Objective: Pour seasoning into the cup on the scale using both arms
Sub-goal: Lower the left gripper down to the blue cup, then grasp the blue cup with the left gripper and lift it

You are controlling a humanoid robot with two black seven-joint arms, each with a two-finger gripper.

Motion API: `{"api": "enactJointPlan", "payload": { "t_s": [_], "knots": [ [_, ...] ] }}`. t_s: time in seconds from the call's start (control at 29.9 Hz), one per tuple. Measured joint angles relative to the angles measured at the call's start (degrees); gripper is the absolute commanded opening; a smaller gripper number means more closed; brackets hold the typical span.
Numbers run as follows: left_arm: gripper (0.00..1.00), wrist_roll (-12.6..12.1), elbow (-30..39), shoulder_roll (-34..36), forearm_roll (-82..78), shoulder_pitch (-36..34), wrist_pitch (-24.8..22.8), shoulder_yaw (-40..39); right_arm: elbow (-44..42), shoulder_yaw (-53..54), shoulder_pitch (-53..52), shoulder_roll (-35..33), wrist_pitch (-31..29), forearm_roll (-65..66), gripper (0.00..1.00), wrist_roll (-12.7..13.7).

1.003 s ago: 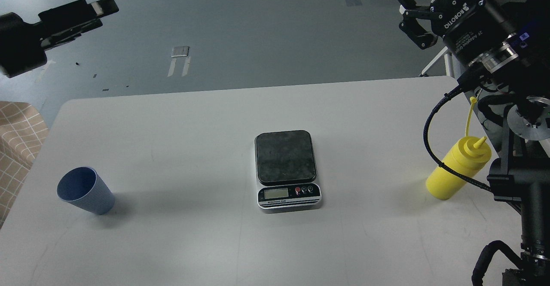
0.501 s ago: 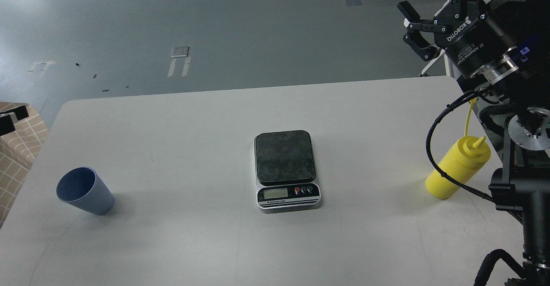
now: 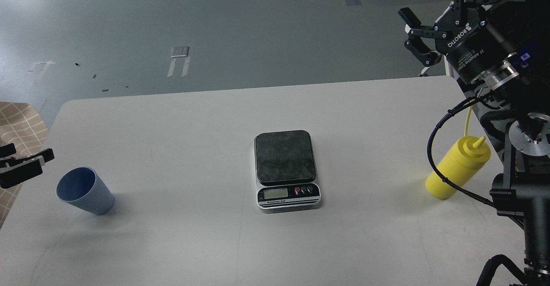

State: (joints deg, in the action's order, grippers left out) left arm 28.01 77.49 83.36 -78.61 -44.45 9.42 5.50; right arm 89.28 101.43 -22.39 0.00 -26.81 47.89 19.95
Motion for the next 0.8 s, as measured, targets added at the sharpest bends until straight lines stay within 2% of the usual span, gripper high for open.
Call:
{"api": "enactJointPlan", "payload": {
  "t_s": [0.27,0.7,0.77,0.8],
  "knots": [
    [0.98,-0.01,-3.48,-4.86,-0.11,3.52,0.23,0.26,1.12,1.71,1.11,0.00,0.00,0.00,1.00,0.00],
    [0.98,-0.02,-7.32,-8.85,-0.23,4.33,0.31,0.52,1.43,2.10,2.19,0.00,0.00,-0.11,1.00,0.00],
    [0.97,-0.02,-8.31,-9.29,-0.38,4.79,0.28,0.56,1.43,2.10,2.30,0.00,0.00,-0.11,1.00,0.00],
    [0.94,-0.02,-8.90,-9.54,-0.45,5.25,0.27,0.56,1.43,2.11,2.34,0.00,0.00,-0.11,1.00,0.00]
  ]
}}
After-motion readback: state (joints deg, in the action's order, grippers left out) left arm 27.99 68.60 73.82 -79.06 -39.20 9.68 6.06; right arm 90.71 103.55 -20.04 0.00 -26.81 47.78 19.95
